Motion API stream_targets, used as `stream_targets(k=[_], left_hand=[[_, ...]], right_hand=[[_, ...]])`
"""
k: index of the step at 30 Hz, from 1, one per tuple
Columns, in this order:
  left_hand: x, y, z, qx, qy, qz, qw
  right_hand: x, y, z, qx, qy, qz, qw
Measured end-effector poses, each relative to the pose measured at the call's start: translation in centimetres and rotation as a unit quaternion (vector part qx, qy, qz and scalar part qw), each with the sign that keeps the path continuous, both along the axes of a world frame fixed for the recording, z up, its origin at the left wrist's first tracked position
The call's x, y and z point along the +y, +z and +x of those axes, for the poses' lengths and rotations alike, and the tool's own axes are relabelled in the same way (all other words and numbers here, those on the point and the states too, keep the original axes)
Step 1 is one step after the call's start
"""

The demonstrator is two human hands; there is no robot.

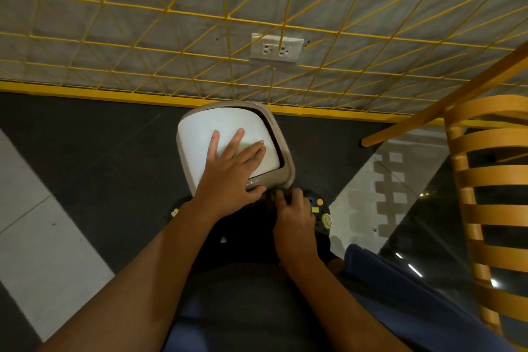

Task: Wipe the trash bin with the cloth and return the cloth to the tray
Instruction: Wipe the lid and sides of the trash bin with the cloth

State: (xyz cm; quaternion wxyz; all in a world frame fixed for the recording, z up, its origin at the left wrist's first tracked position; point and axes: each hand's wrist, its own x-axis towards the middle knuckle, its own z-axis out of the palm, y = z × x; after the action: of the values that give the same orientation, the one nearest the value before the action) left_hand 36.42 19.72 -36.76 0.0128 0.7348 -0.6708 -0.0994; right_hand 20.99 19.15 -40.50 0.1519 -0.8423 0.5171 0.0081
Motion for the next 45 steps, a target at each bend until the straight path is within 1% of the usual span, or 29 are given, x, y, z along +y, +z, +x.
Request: stream_targets(k=[4,7,10,11,13,15,16,17,18,19,20,21,22,23,24,26,28,30,31,32,33,35,36,38,40,43,45], left_hand=[[0.0,-0.1,0.0,0.009,0.004,-0.015,1.000],[-0.1,-0.1,0.2,-0.004,-0.003,-0.013,1.000],[0.0,0.3,0.6,-0.007,-0.020,-0.015,1.000],[0.0,0.4,0.8,-0.007,-0.025,-0.009,1.000],[-0.1,0.7,1.2,-0.022,-0.053,0.005,0.998],[0.2,1.3,1.8,-0.058,-0.127,0.037,0.990],[0.3,1.6,2.3,-0.072,-0.150,0.050,0.985],[0.5,1.7,2.8,-0.078,-0.165,0.051,0.982],[0.8,1.7,3.1,-0.077,-0.177,0.054,0.980],[1.1,1.5,3.4,-0.066,-0.181,0.046,0.980],[1.4,1.2,3.7,-0.042,-0.171,0.030,0.984],[1.7,1.0,4.0,-0.006,-0.146,0.038,0.989],[1.9,1.2,4.1,0.030,-0.119,0.045,0.991],[2.1,1.4,4.0,0.061,-0.095,0.042,0.993],[2.1,1.6,3.8,0.083,-0.075,0.031,0.993],[1.9,1.8,3.3,0.097,-0.013,0.007,0.995],[1.3,2.0,2.7,0.107,0.106,-0.019,0.988],[0.7,1.9,2.3,0.134,0.235,-0.037,0.962],[0.5,1.9,2.2,0.151,0.281,-0.041,0.947],[0.4,1.7,2.2,0.159,0.310,-0.044,0.936],[0.4,1.4,2.1,0.157,0.325,-0.043,0.932],[0.5,0.6,1.9,0.146,0.333,-0.048,0.930],[0.5,0.3,1.8,0.149,0.335,-0.058,0.928],[0.5,0.1,1.7,0.165,0.340,-0.077,0.922],[0.5,-0.1,1.8,0.183,0.343,-0.089,0.917],[0.6,-0.2,1.8,0.203,0.342,-0.101,0.912],[0.4,-0.3,1.8,0.212,0.348,-0.106,0.907]], right_hand=[[0.9,0.0,0.8,-0.023,0.004,0.008,1.000],[2.7,0.2,1.5,-0.023,0.055,0.025,0.998],[2.0,0.2,0.8,-0.039,0.083,0.075,0.993],[1.3,0.5,0.2,-0.059,0.086,0.097,0.990],[-0.6,1.1,-1.2,-0.106,0.044,0.144,0.983],[-2.9,1.8,-2.4,-0.120,-0.052,0.222,0.966],[-3.8,2.1,-2.9,-0.139,-0.112,0.245,0.953],[-4.5,2.3,-3.2,-0.172,-0.174,0.264,0.933],[-4.8,2.4,-3.4,-0.221,-0.239,0.294,0.899],[-4.9,2.7,-3.1,-0.276,-0.298,0.339,0.848],[-5.0,2.9,-2.8,-0.333,-0.346,0.386,0.788],[-5.0,3.0,-2.5,-0.380,-0.377,0.416,0.735],[-5.2,3.1,-2.2,-0.410,-0.394,0.432,0.700],[-5.3,3.1,-1.9,-0.427,-0.399,0.439,0.683],[-5.5,3.0,-1.5,-0.433,-0.400,0.438,0.679],[-5.4,2.7,-0.9,-0.410,-0.394,0.430,0.702],[-5.1,2.3,-0.4,-0.382,-0.377,0.437,0.721],[-4.7,2.2,-0.1,-0.384,-0.365,0.451,0.719],[-4.6,2.4,0.1,-0.394,-0.364,0.450,0.714],[-4.5,2.6,0.2,-0.402,-0.364,0.435,0.718],[-4.6,2.8,0.3,-0.398,-0.360,0.400,0.743],[-4.9,3.2,1.0,-0.368,-0.323,0.293,0.821],[-5.3,3.4,1.6,-0.359,-0.292,0.248,0.851],[-6.0,3.2,3.5,-0.347,-0.230,0.198,0.888],[-6.6,2.4,5.6,-0.331,-0.212,0.181,0.901],[-6.8,1.8,8.0,-0.309,-0.258,0.191,0.895],[-5.6,2.3,8.8,-0.315,-0.221,0.157,0.909]])
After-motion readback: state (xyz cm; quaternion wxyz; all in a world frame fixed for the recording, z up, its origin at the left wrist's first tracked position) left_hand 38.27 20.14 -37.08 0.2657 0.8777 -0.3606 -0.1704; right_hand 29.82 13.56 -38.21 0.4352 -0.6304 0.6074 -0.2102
